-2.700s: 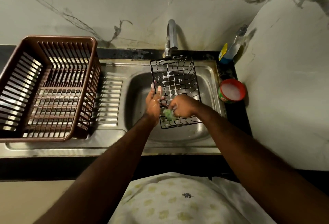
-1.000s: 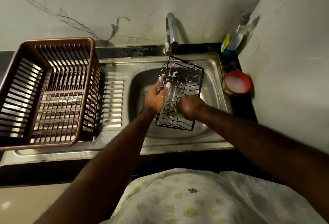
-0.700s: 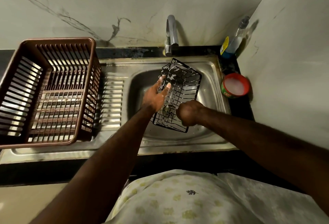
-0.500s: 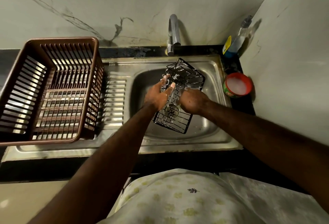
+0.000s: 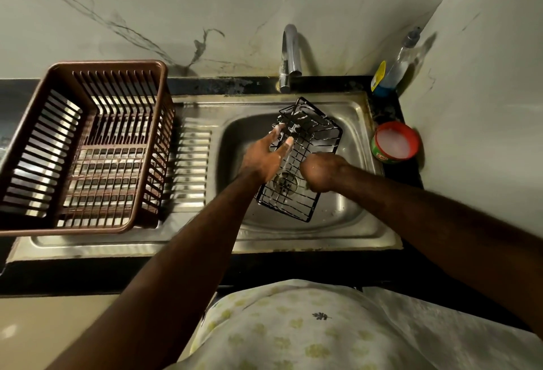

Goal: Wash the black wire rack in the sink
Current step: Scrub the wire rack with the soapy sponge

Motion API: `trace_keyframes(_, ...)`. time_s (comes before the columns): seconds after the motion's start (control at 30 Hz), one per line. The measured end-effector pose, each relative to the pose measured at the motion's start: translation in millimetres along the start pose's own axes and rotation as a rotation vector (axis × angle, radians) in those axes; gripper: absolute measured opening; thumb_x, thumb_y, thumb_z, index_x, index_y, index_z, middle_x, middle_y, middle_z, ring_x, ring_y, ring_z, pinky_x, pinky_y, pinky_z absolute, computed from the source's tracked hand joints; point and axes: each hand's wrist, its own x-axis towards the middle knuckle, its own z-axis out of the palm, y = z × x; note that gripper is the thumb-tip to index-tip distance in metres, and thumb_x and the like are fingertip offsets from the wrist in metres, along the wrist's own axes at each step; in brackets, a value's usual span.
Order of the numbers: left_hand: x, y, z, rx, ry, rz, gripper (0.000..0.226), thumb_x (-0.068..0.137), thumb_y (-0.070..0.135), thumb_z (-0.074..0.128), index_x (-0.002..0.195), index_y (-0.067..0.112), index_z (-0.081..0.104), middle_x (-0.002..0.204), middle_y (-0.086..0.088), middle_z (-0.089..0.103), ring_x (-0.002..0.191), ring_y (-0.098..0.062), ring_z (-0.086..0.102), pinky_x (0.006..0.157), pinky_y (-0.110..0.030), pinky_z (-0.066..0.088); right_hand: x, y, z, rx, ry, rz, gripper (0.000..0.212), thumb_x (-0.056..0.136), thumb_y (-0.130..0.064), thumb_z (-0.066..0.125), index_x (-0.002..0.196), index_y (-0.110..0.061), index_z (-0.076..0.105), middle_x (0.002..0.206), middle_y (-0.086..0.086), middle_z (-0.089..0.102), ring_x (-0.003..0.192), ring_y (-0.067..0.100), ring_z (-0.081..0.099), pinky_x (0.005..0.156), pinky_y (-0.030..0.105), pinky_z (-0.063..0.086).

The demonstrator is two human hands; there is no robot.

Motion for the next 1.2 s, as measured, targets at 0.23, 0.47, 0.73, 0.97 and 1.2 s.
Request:
trace_keyframes(0.23, -0.6, 5.2, 1.7, 0.097, -0.049, 0.037, 0.071, 0.093, 0.072, 0.045, 0.156, 0.04, 0.031, 0.162, 0.0, 0.038, 0.149, -0.025, 0.034, 0.12, -0.058, 0.025, 10.0, 8.0, 1.9, -0.083, 0.213, 0.008, 0.028, 0.092, -0.006, 0.055, 0.115, -0.013, 0.07, 0.126, 0.012, 0.06, 0.12, 0.029, 0.054, 0.095, 0.043, 0.052)
trace_keyframes(0.47, -2.9, 1.4, -1.5, 0.151, -0.057, 0.036, 0.077, 0.087, 0.08, 0.044, 0.153, 0.043, 0.033, 0.159, -0.003, 0.042, 0.144, -0.027, 0.042, 0.115, -0.06, 0.036, 7.8, -0.6, 22.2, -0.07, 0.076, 0.116, 0.031, 0.09, -0.013, 0.06, 0.119, -0.017, 0.067, 0.126, 0.01, 0.062, 0.121, 0.029, 0.054, 0.098, 0.042, 0.05)
trace_keyframes(0.73, -0.5, -2.4, 3.9, 0.213, -0.066, 0.015, 0.089, 0.071, 0.097, 0.032, 0.149, 0.056, 0.025, 0.157, -0.008, 0.044, 0.138, -0.03, 0.049, 0.111, -0.062, 0.039, 24.7, 6.8, -7.7, -0.097, 0.24, 0.199, 0.028, 0.098, -0.02, 0.053, 0.123, -0.012, 0.065, 0.125, 0.008, 0.058, 0.122, 0.026, 0.053, 0.095, 0.038, 0.05)
trace_keyframes(0.97, -1.0, -7.2, -4.1, 0.177, -0.082, 0.072, 0.077, 0.088, 0.08, 0.043, 0.154, 0.044, 0.029, 0.16, -0.006, 0.04, 0.146, -0.028, 0.038, 0.118, -0.061, 0.03, 22.1, 23.5, 11.2, -0.045, 0.187, 0.16, 0.036, 0.093, -0.009, 0.059, 0.128, -0.016, 0.065, 0.129, 0.012, 0.056, 0.124, 0.03, 0.052, 0.099, 0.039, 0.049)
trace_keyframes(1.2, -0.5, -14.9, -4.2, 0.226, -0.073, 0.012, 0.091, 0.07, 0.097, 0.033, 0.149, 0.052, 0.029, 0.16, -0.009, 0.04, 0.139, -0.03, 0.048, 0.111, -0.062, 0.04, 20.4, 18.7, 15.2, -0.022, 0.084, 0.179, 0.033, 0.089, -0.004, 0.061, 0.119, -0.013, 0.067, 0.131, 0.01, 0.057, 0.124, 0.029, 0.055, 0.095, 0.035, 0.05)
